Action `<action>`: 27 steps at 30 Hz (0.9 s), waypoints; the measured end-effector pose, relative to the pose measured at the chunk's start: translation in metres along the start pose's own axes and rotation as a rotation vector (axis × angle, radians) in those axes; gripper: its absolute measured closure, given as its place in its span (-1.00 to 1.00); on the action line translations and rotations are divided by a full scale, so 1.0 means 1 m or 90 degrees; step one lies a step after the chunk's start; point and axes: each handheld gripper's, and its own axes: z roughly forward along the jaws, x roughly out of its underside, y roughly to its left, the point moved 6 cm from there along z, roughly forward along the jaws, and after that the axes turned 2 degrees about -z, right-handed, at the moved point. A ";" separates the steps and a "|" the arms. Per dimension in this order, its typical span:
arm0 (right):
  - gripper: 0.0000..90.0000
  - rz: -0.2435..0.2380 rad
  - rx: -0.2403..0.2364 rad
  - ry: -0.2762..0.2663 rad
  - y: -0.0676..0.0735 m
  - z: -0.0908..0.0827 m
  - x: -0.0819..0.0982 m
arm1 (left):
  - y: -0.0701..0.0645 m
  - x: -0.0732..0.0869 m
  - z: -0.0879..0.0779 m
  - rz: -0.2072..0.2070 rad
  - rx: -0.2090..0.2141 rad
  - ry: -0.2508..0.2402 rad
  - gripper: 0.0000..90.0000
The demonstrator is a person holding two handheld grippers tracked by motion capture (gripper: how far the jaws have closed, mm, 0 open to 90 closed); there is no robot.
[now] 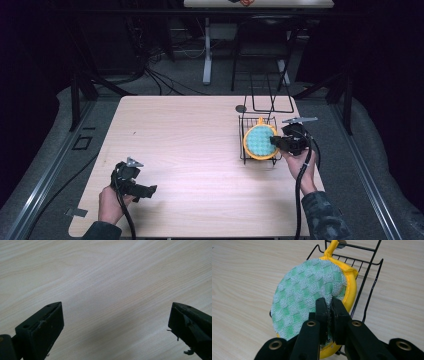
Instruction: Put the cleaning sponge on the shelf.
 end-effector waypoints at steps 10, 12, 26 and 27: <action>0.89 0.042 0.030 0.029 -0.015 0.029 0.002 | 0.001 0.000 0.000 0.000 -0.002 -0.001 -0.99; 0.89 0.047 0.031 0.027 -0.016 0.032 0.003 | 0.000 0.000 0.000 -0.001 -0.002 -0.001 -0.99; 0.80 0.096 0.054 0.035 -0.025 0.046 0.009 | 0.000 0.000 0.000 0.001 -0.001 0.001 -0.99; 0.78 0.101 0.055 0.034 -0.025 0.046 0.009 | 0.000 0.000 0.000 0.001 -0.001 0.001 -0.99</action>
